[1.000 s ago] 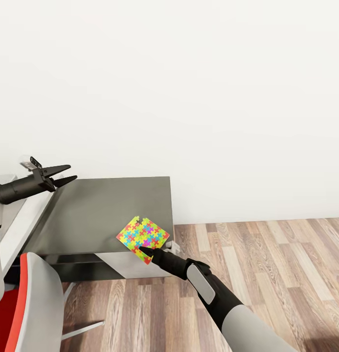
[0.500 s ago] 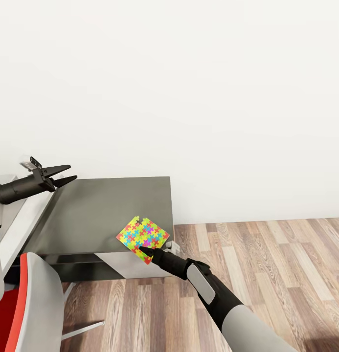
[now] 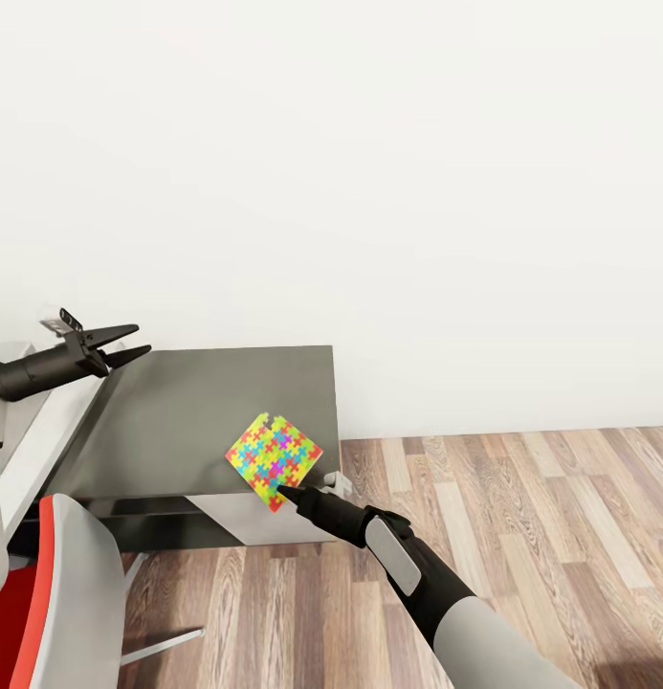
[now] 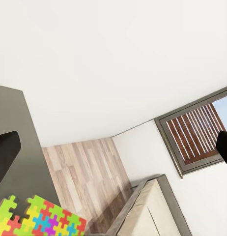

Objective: Put all the toys in the child's room - the three board games (two on the bed and one on the table), the two jigsaw puzzles on the table, and the tennis ball on the table - inside the toy box on the table in the child's room.

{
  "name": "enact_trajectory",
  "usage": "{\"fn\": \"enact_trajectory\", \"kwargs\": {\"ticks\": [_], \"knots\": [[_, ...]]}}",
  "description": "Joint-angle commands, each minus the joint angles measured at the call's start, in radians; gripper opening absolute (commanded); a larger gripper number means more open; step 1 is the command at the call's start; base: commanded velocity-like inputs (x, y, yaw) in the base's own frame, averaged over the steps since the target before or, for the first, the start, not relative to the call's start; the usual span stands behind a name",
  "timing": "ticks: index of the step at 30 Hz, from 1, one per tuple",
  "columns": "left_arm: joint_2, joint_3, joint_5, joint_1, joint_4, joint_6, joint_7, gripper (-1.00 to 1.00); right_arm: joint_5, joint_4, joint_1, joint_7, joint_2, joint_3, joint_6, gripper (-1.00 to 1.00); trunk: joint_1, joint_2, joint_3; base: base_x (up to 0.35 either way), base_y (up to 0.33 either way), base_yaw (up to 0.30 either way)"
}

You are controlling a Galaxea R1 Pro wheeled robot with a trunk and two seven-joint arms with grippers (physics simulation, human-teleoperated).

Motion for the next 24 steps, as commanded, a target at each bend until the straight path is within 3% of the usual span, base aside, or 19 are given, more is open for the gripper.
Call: {"fn": "enact_trajectory", "kwargs": {"ticks": [1,9,19,24], "knots": [[0.0,0.001,-0.004,0.0,0.0,0.011,-0.005,1.0,-0.007,0.0,-0.001,0.0,0.0,0.0,0.005,-1.0,0.0,-0.001,-0.001,0.0,0.0,0.0],[0.0,0.005,-0.004,0.002,0.0,0.011,-0.005,1.0,-0.007,0.0,-0.001,0.0,0.0,0.0,0.005,-1.0,0.0,-0.001,-0.001,0.0,0.0,0.0],[0.0,0.007,-0.004,0.002,0.0,0.011,-0.005,1.0,-0.006,-0.005,-0.001,0.012,0.0,0.009,0.006,-1.0,-0.038,0.069,0.03,0.0,0.0,0.0],[0.0,0.007,-0.004,0.002,0.0,0.011,-0.005,1.0,-0.004,-0.021,-0.001,0.063,0.0,0.092,0.003,-1.0,-0.057,0.104,0.046,0.0,0.0,0.0]]}}
